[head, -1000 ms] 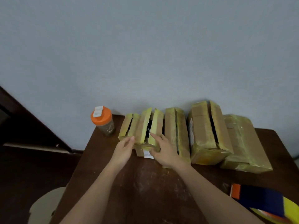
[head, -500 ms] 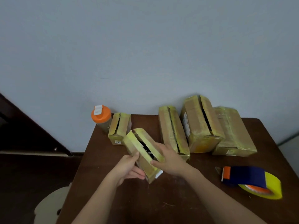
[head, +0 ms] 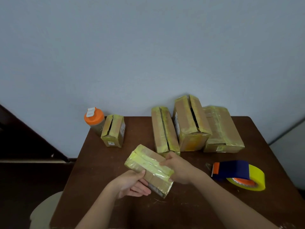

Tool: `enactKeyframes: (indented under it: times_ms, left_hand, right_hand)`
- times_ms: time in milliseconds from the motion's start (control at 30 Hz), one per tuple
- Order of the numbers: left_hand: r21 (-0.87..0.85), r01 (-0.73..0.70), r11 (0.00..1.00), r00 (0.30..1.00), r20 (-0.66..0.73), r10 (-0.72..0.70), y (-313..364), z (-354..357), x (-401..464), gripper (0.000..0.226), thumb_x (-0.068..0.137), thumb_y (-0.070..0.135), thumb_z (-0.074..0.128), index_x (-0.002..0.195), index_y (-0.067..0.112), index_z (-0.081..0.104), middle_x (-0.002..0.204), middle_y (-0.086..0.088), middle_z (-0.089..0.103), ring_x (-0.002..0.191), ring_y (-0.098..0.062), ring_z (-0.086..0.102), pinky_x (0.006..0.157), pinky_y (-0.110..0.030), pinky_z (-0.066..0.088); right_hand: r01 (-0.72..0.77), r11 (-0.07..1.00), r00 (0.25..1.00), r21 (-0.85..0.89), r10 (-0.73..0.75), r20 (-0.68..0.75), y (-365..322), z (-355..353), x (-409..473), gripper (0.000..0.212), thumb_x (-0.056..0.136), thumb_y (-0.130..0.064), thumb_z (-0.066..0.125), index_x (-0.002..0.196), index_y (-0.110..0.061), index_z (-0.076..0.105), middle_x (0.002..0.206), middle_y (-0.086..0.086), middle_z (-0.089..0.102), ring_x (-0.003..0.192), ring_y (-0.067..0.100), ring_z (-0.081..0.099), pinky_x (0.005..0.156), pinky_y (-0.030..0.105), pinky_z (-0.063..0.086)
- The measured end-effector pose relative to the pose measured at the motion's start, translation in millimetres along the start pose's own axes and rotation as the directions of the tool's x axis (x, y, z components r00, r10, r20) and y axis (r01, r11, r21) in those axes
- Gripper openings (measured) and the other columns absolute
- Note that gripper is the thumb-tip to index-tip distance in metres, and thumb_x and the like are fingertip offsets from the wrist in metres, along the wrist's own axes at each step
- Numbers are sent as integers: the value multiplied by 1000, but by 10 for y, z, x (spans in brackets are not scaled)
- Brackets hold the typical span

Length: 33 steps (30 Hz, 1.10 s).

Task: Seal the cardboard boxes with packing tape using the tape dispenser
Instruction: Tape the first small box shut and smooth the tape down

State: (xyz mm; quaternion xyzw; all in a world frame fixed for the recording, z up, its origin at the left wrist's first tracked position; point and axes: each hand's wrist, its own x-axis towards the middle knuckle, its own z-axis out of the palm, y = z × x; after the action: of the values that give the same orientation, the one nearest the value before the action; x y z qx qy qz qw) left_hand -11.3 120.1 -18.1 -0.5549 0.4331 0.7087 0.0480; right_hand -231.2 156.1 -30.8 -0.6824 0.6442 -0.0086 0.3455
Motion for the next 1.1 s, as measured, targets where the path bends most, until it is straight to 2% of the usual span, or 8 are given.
enactKeyframes:
  times_ms: [267, 433, 500, 567, 633, 700, 867, 1100]
  left_hand:
    - [-12, 27, 1000, 997, 69, -26, 23, 508, 106, 54, 103, 42, 35, 109, -3, 66, 102, -18, 72, 101, -24, 69, 96, -39, 52]
    - [299, 141, 944, 980, 96, -177, 115, 425, 6, 59, 98, 52, 41, 100, 0, 68, 91, -13, 74, 92, -24, 71, 85, -32, 56]
    - [336, 89, 937, 996, -49, -77, 183, 376, 2, 48, 94, 48, 54, 83, 3, 69, 70, -8, 72, 66, -16, 70, 65, -26, 55]
    - [438, -93, 894, 939, -261, 225, 207, 304, 51, 32, 87, 38, 69, 69, 12, 65, 57, 1, 65, 53, -8, 60, 56, -23, 47]
    - [723, -94, 685, 789, -366, 494, 188, 262, 99, 25, 77, 47, 75, 87, 28, 62, 89, 6, 63, 86, -10, 58, 77, -28, 48]
    - [861, 44, 506, 792, -338, 507, 92, 242, 165, 58, 77, 60, 68, 129, 46, 44, 134, 1, 40, 124, -22, 37, 104, -41, 33]
    - [806, -30, 591, 892, -245, 379, -107, 123, 315, 74, 87, 67, 46, 150, 46, 13, 160, 5, 6, 145, -27, 8, 116, -49, 13]
    - [769, -122, 627, 909, -168, 382, -116, 62, 334, 79, 86, 65, 51, 151, 39, 14, 153, 4, 16, 140, -24, 8, 114, -44, 20]
  right_hand:
    - [45, 987, 999, 154, -40, -31, 341, -32, -244, 71, 80, -29, 80, 143, -24, 48, 145, -8, 31, 132, 13, 37, 110, 27, 34]
    - [102, 989, 994, 110, -99, -40, 357, 52, -261, 67, 76, -10, 81, 135, -28, 56, 138, -15, 38, 126, 14, 43, 106, 34, 40]
    - [127, 988, 992, 93, -124, -29, 316, 99, -239, 67, 76, -5, 80, 135, -27, 57, 142, -15, 37, 128, 14, 42, 105, 29, 38]
    - [148, 984, 989, 103, -148, -9, 265, 144, -200, 66, 78, 0, 77, 136, -25, 57, 149, -13, 34, 135, 15, 36, 105, 22, 31]
    - [149, 982, 988, 117, -151, 8, 212, 170, -167, 67, 79, 3, 74, 138, -24, 55, 156, -9, 29, 143, 16, 27, 110, 24, 26]
    - [132, 986, 991, 103, -135, 21, 174, 166, -162, 69, 82, 4, 72, 142, -24, 51, 160, -7, 23, 148, 18, 16, 117, 31, 20]
    - [-28, 962, 1000, 270, 24, 18, 223, 175, -238, 74, 87, -5, 69, 145, -41, 41, 162, -5, 11, 149, 25, 5, 120, 47, 15]
    - [-52, 835, 976, 547, 158, -148, 136, 339, -251, 38, 98, -14, 58, 129, -35, 62, 132, -5, 44, 133, 14, 39, 109, 24, 29]
